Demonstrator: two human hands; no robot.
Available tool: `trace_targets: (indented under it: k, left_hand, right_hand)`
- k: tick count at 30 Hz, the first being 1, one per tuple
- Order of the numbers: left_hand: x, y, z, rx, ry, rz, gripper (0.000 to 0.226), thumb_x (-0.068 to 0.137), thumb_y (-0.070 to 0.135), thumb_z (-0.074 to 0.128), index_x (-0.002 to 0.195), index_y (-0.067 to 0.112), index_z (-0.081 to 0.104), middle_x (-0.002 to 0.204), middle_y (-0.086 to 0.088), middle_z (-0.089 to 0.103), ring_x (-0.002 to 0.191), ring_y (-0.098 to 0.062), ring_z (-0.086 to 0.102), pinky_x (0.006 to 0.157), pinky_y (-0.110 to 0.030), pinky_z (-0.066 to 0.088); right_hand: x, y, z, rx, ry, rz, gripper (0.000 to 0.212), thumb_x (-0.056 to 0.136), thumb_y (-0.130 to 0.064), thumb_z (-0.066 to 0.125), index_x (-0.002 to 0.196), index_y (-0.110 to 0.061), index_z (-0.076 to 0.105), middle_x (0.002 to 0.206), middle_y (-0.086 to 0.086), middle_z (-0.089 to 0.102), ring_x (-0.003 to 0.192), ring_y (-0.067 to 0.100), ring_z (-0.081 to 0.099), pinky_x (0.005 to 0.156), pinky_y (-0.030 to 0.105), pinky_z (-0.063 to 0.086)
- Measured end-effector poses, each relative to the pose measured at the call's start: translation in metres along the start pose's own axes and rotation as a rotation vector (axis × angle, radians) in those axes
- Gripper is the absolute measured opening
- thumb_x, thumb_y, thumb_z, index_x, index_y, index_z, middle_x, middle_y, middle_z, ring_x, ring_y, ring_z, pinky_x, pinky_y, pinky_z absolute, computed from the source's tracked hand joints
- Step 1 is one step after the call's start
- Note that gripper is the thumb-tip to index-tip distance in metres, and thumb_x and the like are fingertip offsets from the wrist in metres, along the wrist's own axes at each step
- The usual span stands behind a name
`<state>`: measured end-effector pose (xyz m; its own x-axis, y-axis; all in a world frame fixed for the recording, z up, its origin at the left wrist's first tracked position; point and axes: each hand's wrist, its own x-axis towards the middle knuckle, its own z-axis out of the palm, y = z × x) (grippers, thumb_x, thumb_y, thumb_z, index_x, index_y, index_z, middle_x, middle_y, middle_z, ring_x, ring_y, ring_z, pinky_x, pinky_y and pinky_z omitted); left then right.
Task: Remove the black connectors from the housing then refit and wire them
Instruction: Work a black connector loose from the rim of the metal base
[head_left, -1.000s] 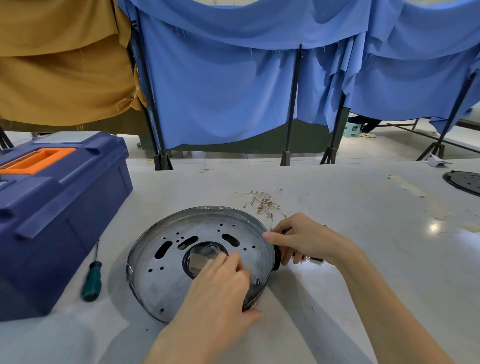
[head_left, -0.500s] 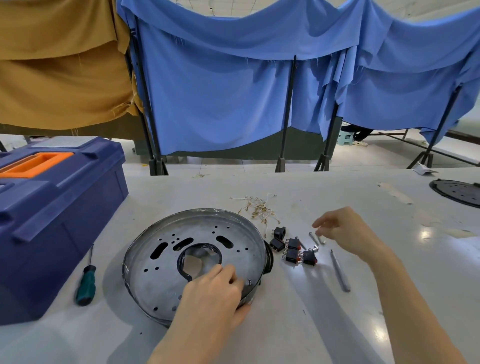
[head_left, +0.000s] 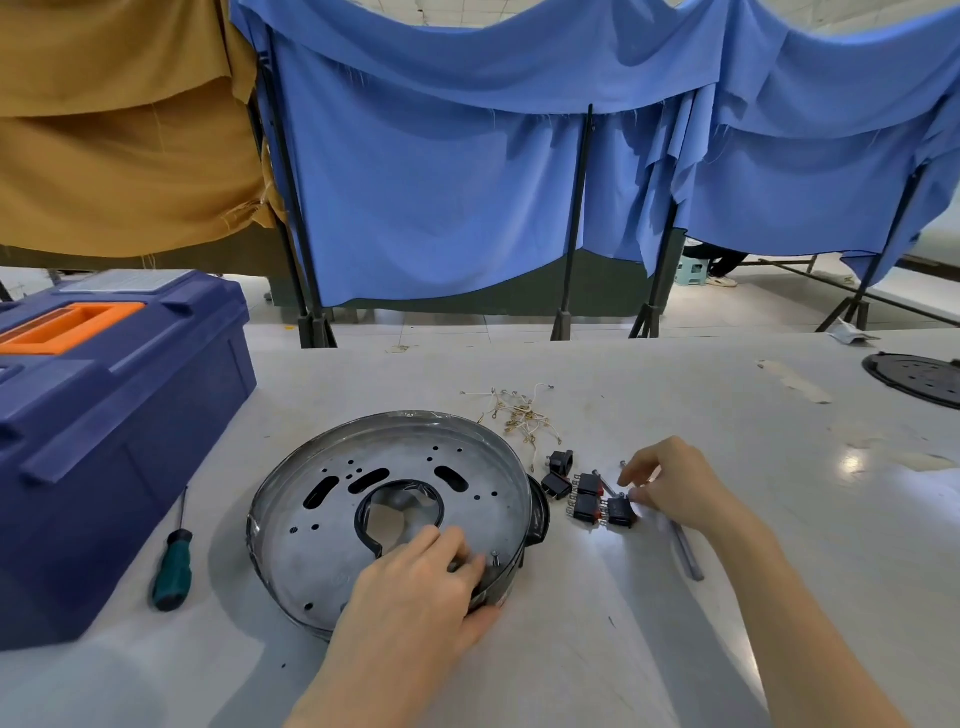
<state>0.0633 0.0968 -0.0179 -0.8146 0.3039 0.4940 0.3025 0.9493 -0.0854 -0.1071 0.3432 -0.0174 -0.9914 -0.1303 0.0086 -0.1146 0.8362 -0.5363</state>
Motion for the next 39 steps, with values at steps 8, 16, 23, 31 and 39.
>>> trace_targets:
  k: [8,16,23,31,39]
  left_hand:
    - [-0.002,-0.002,0.005,0.014,0.042,0.019,0.04,0.042,0.054,0.09,0.065,0.025,0.075,0.064,0.012,0.059,0.056,-0.006,0.059,0.037,-0.014,0.034]
    - [-0.005,-0.001,0.006,-0.013,0.03,0.004,0.038,0.046,0.052,0.09,0.069,0.024,0.076,0.066,0.012,0.061,0.058,-0.006,0.061,0.037,-0.013,0.038]
    - [-0.004,0.003,0.002,0.018,0.021,-0.011,0.051,0.044,0.054,0.09,0.082,0.023,0.077,0.064,0.012,0.062,0.056,-0.007,0.062,0.036,-0.015,0.037]
    - [-0.003,0.008,-0.003,0.072,-0.014,-0.038,0.058,0.022,0.052,0.092,0.067,0.02,0.075,0.057,0.01,0.064,0.048,-0.003,0.06,0.035,-0.015,0.037]
    - [-0.003,0.016,-0.002,0.127,-0.082,-0.067,0.065,0.021,0.037,0.094,0.08,0.017,0.078,0.057,0.006,0.06,0.05,-0.008,0.06,0.036,-0.017,0.04]
  right_hand:
    - [0.006,-0.003,0.011,-0.008,0.003,-0.02,0.01,0.078,0.003,0.071,0.078,-0.007,0.074,0.071,0.005,0.065,0.056,0.001,0.05,0.045,0.006,0.034]
    - [0.006,-0.004,0.014,-0.024,0.002,-0.041,0.012,0.082,0.001,0.067,0.075,-0.008,0.069,0.075,0.007,0.064,0.059,0.008,0.049,0.049,0.011,0.032]
    - [-0.007,-0.026,-0.01,0.318,0.099,-0.11,0.011,0.092,0.002,0.055,0.083,-0.001,0.062,0.077,0.008,0.074,0.07,0.022,0.068,0.05,0.017,0.044]
    - [-0.044,-0.065,-0.005,0.418,-0.058,-0.22,0.007,0.082,0.002,0.069,0.079,-0.003,0.066,0.069,0.01,0.072,0.063,0.022,0.07,0.059,0.03,0.054]
    - [-0.058,-0.065,0.032,0.56,-0.115,0.029,0.017,0.084,0.003,0.065,0.101,0.002,0.062,0.064,0.013,0.066,0.04,0.008,0.053,0.043,0.02,0.039]
